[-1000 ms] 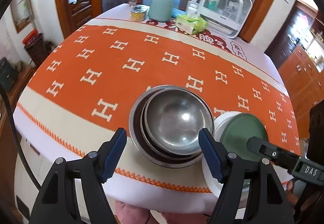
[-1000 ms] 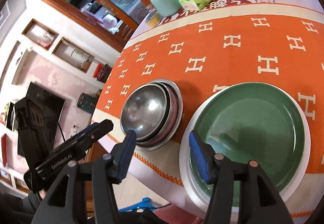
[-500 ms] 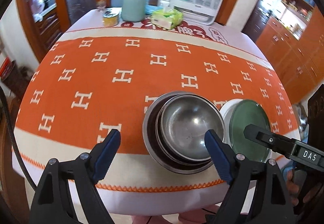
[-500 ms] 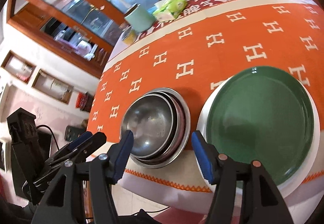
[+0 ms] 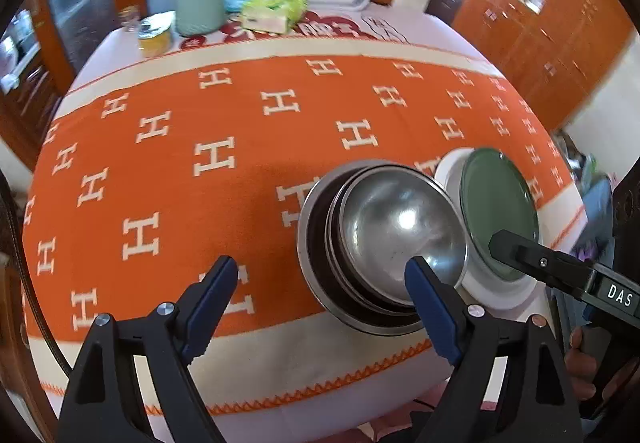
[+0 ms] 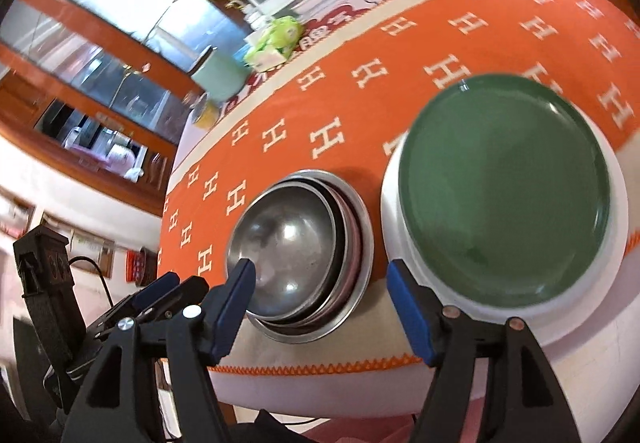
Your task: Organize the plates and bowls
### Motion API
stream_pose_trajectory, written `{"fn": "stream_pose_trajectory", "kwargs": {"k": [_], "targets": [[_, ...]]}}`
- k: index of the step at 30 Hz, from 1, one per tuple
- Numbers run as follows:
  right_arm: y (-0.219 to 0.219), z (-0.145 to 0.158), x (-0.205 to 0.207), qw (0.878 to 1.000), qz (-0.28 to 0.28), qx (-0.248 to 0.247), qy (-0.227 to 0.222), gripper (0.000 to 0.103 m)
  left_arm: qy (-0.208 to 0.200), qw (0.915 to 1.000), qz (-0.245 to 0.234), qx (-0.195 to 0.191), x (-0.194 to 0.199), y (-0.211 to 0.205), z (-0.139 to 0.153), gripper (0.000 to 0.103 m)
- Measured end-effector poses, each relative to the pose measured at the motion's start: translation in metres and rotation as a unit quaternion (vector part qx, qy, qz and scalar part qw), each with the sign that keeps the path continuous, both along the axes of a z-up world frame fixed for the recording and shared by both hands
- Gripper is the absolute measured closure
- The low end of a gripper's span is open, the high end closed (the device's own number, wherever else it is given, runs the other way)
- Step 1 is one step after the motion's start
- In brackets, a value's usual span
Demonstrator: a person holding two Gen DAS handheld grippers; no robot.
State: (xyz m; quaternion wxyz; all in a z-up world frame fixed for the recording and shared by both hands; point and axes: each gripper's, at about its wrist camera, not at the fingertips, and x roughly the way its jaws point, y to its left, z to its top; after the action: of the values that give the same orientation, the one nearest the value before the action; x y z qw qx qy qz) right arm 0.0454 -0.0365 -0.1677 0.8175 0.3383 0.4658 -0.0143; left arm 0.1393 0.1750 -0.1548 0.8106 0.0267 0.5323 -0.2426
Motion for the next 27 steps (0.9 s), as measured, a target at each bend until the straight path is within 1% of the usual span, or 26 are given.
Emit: {"fn": "stream_pose_trajectory", "kwargs": {"k": [8, 11, 16, 21, 23, 25, 26, 27], "targets": [[0.003, -0.016, -0.010, 0.998, -0.061, 0.019, 0.025, 0.035, 0.044, 0.9967, -0.066, 0.017, 0.021, -0.012, -0.025, 0.018], [0.006, -0.027, -0.010, 0.996, -0.070, 0.030, 0.045, 0.035, 0.056, 0.9948, -0.084, 0.016, 0.027, -0.017, -0.033, 0.018], [0.005, -0.042, -0.008, 0.994, -0.078, 0.047, 0.063, 0.035, 0.078, 0.9912, -0.106, 0.012, 0.035, -0.025, -0.048, 0.018], [0.006, -0.051, -0.009, 0.992, -0.085, 0.065, 0.064, 0.035, 0.098, 0.9870, -0.126, 0.016, 0.040, -0.034, -0.062, 0.018], [0.008, -0.054, -0.008, 0.992, -0.083, 0.072, 0.062, 0.038, 0.101, 0.9860, -0.132, 0.017, 0.042, -0.037, -0.065, 0.018], [0.010, -0.056, -0.007, 0.992, -0.082, 0.077, 0.059, 0.044, 0.104, 0.9851, -0.135, 0.021, 0.043, -0.038, -0.069, 0.018], [0.011, -0.058, -0.007, 0.992, -0.083, 0.079, 0.058, 0.045, 0.106, 0.9847, -0.137, 0.022, 0.044, -0.039, -0.071, 0.019], [0.011, -0.059, -0.007, 0.991, -0.085, 0.081, 0.058, 0.049, 0.107, 0.9842, -0.139, 0.022, 0.044, -0.039, -0.072, 0.022]]}}
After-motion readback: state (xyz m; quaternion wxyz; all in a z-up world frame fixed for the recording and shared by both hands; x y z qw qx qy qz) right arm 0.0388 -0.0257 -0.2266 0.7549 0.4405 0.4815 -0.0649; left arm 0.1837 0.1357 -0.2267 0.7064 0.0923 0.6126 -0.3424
